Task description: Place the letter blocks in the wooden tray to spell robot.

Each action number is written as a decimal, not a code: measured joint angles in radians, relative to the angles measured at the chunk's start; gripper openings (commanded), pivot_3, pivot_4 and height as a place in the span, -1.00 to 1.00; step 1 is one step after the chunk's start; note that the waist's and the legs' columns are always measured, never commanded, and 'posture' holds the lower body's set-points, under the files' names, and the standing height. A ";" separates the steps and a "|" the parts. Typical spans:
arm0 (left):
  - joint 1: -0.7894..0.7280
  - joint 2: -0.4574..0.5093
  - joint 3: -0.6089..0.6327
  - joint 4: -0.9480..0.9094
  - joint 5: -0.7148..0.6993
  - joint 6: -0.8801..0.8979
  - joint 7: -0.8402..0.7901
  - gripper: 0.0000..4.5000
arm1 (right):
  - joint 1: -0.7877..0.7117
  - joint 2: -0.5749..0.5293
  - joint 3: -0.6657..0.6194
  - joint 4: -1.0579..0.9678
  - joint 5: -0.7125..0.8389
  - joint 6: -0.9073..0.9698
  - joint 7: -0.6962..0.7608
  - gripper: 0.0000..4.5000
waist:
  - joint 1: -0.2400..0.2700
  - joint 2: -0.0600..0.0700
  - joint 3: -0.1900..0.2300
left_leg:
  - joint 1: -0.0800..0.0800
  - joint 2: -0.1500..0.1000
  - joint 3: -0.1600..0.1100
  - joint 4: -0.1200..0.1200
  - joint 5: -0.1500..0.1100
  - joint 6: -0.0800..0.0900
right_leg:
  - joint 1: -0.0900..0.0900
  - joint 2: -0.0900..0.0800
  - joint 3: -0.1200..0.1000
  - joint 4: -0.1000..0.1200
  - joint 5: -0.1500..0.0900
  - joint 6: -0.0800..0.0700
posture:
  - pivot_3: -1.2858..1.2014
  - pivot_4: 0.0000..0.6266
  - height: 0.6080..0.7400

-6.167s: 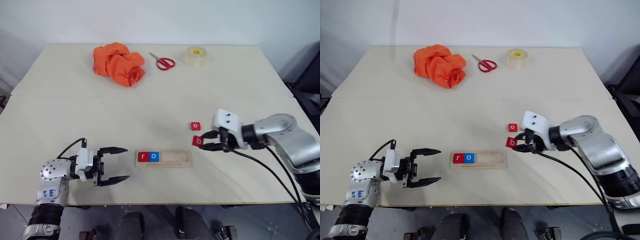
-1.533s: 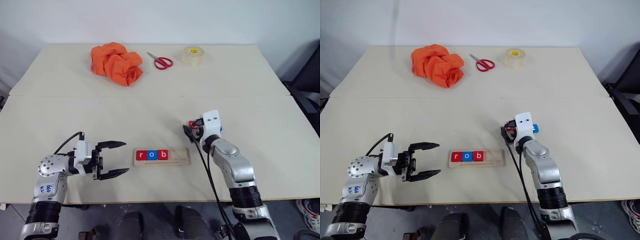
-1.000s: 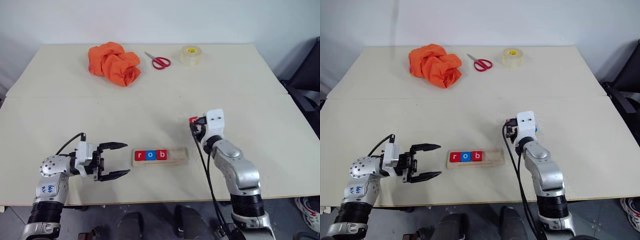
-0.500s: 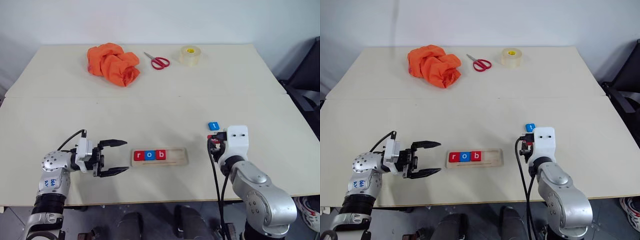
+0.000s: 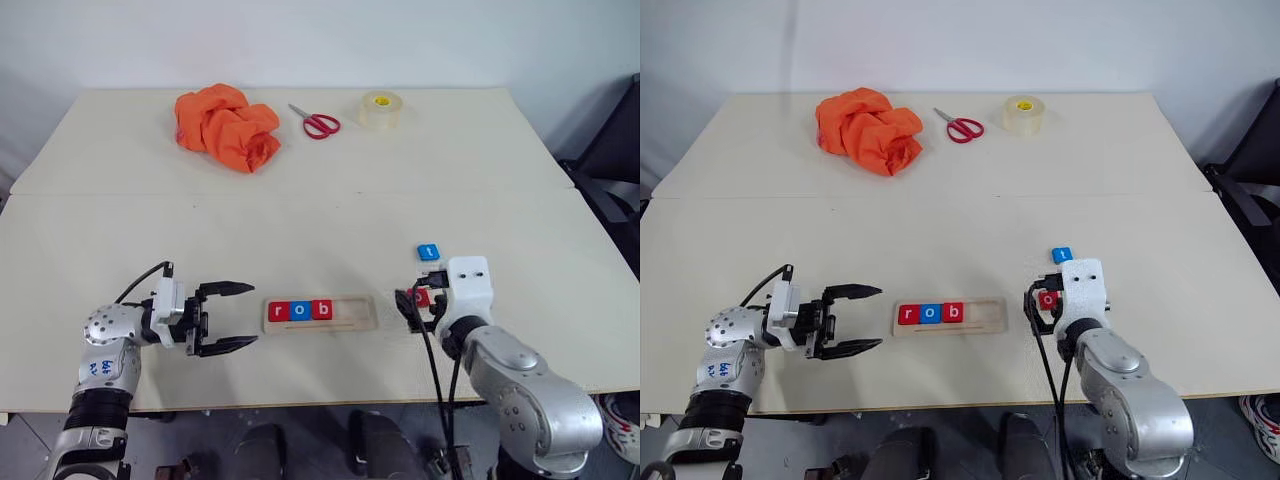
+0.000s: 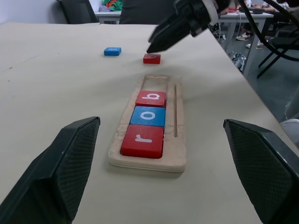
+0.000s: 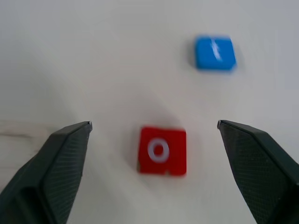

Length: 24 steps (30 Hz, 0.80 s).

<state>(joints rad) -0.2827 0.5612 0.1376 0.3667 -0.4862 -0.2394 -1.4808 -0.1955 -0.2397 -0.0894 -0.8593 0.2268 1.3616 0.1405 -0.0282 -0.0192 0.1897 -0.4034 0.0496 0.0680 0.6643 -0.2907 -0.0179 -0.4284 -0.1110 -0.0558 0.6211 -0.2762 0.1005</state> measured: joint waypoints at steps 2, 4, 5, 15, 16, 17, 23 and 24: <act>-0.004 -0.001 0.000 0.001 0.000 -0.004 0.000 1.00 | -0.042 -0.160 0.008 0.042 0.043 -0.057 0.125 0.99 | 0.000 0.000 0.000 | 0.000 0.000 0.000 0.000 0.000 0.000 | 0.000 0.000 0.000 -0.001 0.000 0.000 | 0.03 -0.52 1.00; -0.015 -0.007 -0.001 0.004 0.000 -0.007 -0.005 1.00 | -0.065 -0.290 0.028 0.107 0.065 -0.118 0.233 0.99 | 0.000 0.000 0.000 | 0.000 0.000 0.000 0.000 0.000 0.000 | 0.001 0.000 -0.001 -0.001 0.000 0.000 | 0.03 -0.52 1.00; -0.021 -0.009 -0.003 0.007 0.000 -0.011 -0.011 1.00 | -0.081 -0.378 0.058 0.165 0.076 -0.175 0.314 0.99 | 0.001 0.000 0.000 | 0.000 0.000 0.000 0.000 0.000 0.000 | 0.001 0.000 -0.001 -0.001 0.000 0.000 | 0.03 -0.52 1.00; -0.060 -0.013 -0.021 0.061 0.003 -0.055 -0.019 1.00 | -0.232 -0.668 0.292 0.631 0.022 -0.669 0.820 0.99 | 0.000 -0.001 0.001 | 0.000 0.000 0.002 0.001 0.000 0.000 | 0.001 0.000 -0.001 -0.001 0.001 0.002 | 0.03 -0.52 1.00; -0.058 -0.012 -0.020 0.062 0.003 -0.060 -0.019 1.00 | -0.249 -0.672 0.314 0.673 0.005 -0.707 0.853 0.99 | 0.001 -0.001 0.001 | 0.000 0.000 0.001 0.001 0.000 0.000 | 0.001 0.000 -0.001 -0.001 0.001 0.002 | 0.03 -0.52 1.00; -0.058 -0.012 -0.020 0.063 0.003 -0.064 -0.019 1.00 | -0.257 -0.673 0.327 0.698 -0.007 -0.731 0.876 0.99 | 0.001 -0.001 0.001 | 0.000 0.000 0.001 0.001 0.000 0.000 | 0.000 0.000 -0.001 -0.001 0.001 0.002 | 0.03 -0.52 1.00; -0.027 -0.012 -0.017 0.051 0.003 -0.070 -0.006 1.00 | -0.306 -0.673 0.381 0.804 -0.050 -0.875 0.994 0.29 | 0.003 -0.001 0.001 | 0.000 0.000 0.002 0.002 0.000 0.000 | 0.001 -0.001 -0.001 -0.001 0.001 0.002 | 0.03 -0.52 1.00; -0.018 -0.012 -0.017 0.045 0.003 -0.070 -0.003 1.00 | -0.310 -0.673 0.383 0.816 -0.053 -0.889 1.002 0.13 | 0.003 -0.001 0.001 | 0.000 0.000 0.002 0.002 0.000 0.000 | 0.001 -0.001 -0.001 -0.001 0.001 0.002 | 0.03 -0.52 1.00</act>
<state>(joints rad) -0.3007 0.5493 0.1205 0.4117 -0.4833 -0.3090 -1.4836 -0.5059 -0.9128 0.2939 -0.0430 0.1737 0.4721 1.1420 -0.0252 -0.0205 0.1904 -0.4035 0.0492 0.0697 0.6667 -0.2906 -0.0181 -0.4275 -0.1121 -0.0566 0.6202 -0.2752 0.1029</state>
